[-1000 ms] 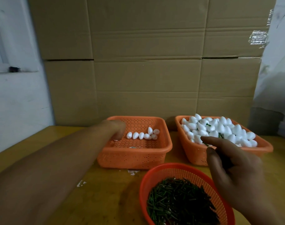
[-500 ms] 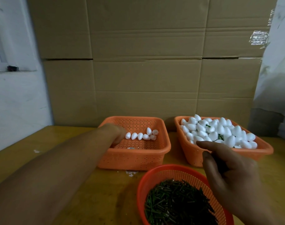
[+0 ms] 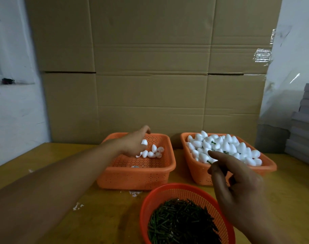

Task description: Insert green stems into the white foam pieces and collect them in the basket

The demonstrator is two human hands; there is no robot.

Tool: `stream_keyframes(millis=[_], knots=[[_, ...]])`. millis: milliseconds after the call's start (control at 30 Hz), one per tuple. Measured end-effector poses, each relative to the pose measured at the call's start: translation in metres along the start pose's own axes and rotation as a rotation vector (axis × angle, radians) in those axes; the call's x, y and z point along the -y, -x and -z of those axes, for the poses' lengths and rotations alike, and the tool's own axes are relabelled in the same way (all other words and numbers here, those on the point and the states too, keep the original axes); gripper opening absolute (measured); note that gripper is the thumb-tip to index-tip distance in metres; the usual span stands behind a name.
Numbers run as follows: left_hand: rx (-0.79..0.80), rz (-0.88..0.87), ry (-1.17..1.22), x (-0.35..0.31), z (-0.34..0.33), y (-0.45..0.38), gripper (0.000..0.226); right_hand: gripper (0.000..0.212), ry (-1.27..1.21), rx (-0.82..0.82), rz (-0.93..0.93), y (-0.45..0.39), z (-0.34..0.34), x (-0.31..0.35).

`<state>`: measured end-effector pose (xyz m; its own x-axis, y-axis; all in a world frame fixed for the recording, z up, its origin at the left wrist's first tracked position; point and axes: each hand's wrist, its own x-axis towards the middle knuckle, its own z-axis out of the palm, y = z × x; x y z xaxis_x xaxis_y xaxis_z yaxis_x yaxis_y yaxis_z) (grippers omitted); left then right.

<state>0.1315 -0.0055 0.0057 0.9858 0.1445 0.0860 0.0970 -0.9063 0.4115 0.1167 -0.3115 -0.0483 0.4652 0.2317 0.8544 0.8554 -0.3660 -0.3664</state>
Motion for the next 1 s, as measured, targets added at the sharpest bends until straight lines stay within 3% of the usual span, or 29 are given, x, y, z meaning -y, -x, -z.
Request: stream_keyframes(millis=[267, 433, 633, 733, 833, 1000], knots=[[-0.168, -0.176, 0.473, -0.037, -0.01, 0.055, 0.018, 0.035, 0.057, 0.028, -0.022, 0.0, 0.002, 0.009], [-0.349, -0.259, 0.518, -0.046, -0.028, 0.092, 0.025, 0.037, 0.059, 0.068, -0.016, 0.003, 0.0, 0.017], [-0.353, -0.291, 0.696, -0.048, -0.053, 0.126, 0.031, 0.044, 0.097, 0.206, 0.002, 0.005, -0.004, 0.025], [-0.346, -0.318, 0.756, -0.048, -0.063, 0.137, 0.029, 0.033, 0.124, 0.337, 0.027, 0.004, -0.005, 0.029], [-0.336, -0.323, 0.764, -0.048, -0.072, 0.143, 0.029, 0.018, 0.164, 0.593, 0.057, 0.004, -0.005, 0.031], [-0.302, -0.338, 0.792, -0.051, -0.082, 0.148, 0.025, 0.043, 0.331, 0.991, 0.033, 0.009, -0.009, 0.038]])
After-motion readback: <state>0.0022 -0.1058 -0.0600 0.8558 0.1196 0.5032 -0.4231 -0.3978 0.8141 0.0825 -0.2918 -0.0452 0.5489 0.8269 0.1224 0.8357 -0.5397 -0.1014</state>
